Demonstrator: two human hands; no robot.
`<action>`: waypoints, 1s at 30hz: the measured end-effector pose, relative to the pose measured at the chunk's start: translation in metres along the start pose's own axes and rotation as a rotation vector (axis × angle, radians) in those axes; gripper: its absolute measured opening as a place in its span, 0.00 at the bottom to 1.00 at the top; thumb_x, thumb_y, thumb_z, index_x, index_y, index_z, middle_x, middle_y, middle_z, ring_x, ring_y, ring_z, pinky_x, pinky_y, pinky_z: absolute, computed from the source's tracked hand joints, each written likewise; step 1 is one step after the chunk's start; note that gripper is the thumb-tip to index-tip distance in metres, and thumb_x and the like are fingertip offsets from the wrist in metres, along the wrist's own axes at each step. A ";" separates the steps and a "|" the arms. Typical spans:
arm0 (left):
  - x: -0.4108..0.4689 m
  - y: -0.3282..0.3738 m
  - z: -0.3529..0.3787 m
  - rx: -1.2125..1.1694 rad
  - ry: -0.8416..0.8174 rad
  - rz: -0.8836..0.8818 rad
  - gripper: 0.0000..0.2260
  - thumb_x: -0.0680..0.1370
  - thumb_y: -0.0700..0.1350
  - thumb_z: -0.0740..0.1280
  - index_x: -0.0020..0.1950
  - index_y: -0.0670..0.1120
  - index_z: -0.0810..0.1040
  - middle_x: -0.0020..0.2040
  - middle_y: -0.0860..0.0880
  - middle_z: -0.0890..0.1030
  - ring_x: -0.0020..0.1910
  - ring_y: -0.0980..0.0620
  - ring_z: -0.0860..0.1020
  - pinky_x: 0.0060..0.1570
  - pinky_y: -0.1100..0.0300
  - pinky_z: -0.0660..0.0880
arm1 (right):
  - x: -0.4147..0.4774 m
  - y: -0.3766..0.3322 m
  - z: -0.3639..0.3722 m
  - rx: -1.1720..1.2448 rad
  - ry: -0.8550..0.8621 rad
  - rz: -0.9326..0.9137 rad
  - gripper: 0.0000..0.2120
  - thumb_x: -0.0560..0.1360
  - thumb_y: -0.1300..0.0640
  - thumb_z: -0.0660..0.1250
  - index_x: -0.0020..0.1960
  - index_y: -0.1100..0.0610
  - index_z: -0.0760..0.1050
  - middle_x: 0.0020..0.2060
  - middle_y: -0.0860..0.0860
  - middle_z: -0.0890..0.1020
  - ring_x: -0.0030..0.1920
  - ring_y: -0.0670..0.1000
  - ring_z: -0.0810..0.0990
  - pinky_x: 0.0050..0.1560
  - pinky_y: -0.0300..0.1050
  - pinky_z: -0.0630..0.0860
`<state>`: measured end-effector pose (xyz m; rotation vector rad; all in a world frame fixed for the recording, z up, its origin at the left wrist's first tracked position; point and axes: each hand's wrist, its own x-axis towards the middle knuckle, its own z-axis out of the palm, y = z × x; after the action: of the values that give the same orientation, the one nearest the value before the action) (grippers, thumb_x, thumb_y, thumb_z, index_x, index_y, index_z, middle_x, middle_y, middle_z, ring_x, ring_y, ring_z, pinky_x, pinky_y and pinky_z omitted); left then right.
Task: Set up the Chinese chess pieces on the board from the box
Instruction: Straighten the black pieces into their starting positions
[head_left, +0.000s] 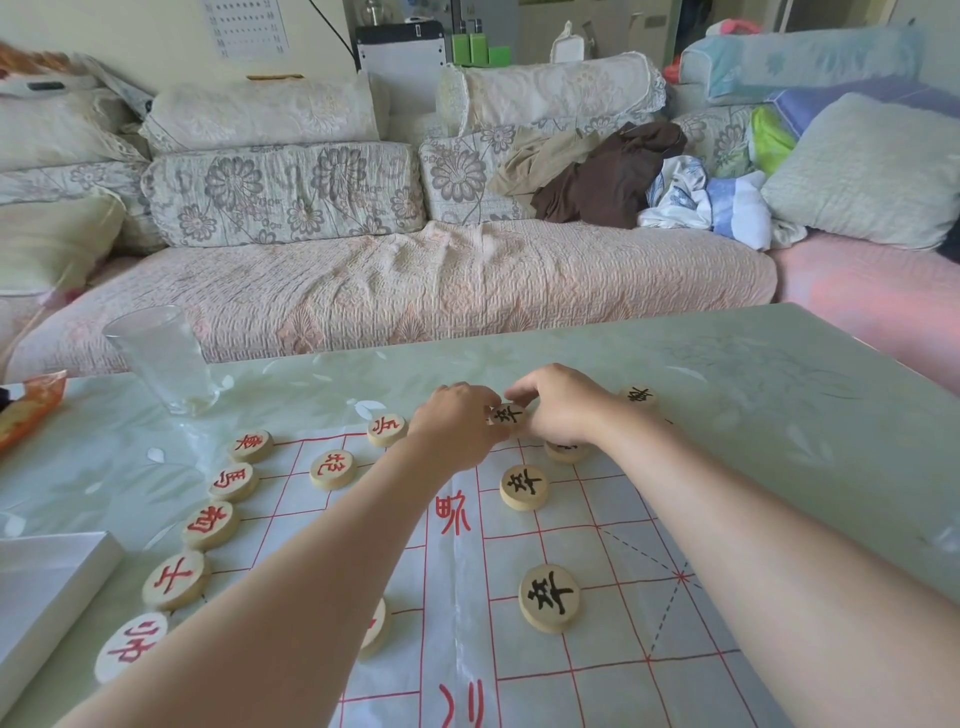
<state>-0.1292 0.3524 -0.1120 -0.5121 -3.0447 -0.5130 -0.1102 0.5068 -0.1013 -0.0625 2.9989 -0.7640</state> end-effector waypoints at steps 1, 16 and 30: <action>0.000 0.000 0.000 0.004 -0.008 0.000 0.20 0.74 0.58 0.67 0.64 0.54 0.76 0.59 0.50 0.78 0.60 0.47 0.73 0.58 0.49 0.73 | 0.000 0.000 0.000 0.003 -0.003 -0.002 0.15 0.72 0.59 0.70 0.58 0.56 0.80 0.54 0.51 0.84 0.58 0.54 0.80 0.61 0.52 0.77; 0.021 0.089 0.006 -0.032 -0.044 0.125 0.17 0.78 0.46 0.59 0.66 0.54 0.74 0.62 0.52 0.77 0.63 0.48 0.72 0.63 0.52 0.70 | -0.033 0.109 -0.075 0.181 0.286 0.181 0.16 0.78 0.66 0.63 0.61 0.53 0.81 0.54 0.48 0.84 0.57 0.49 0.81 0.57 0.37 0.69; 0.034 0.114 0.038 -0.067 -0.143 0.063 0.20 0.77 0.42 0.58 0.66 0.58 0.76 0.65 0.50 0.75 0.67 0.48 0.68 0.65 0.53 0.70 | -0.033 0.136 -0.048 0.145 0.242 0.131 0.20 0.77 0.63 0.67 0.65 0.46 0.79 0.59 0.45 0.82 0.61 0.49 0.78 0.62 0.43 0.73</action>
<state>-0.1230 0.4766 -0.1096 -0.6724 -3.1420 -0.6034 -0.0839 0.6505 -0.1226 0.2475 3.1165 -1.0390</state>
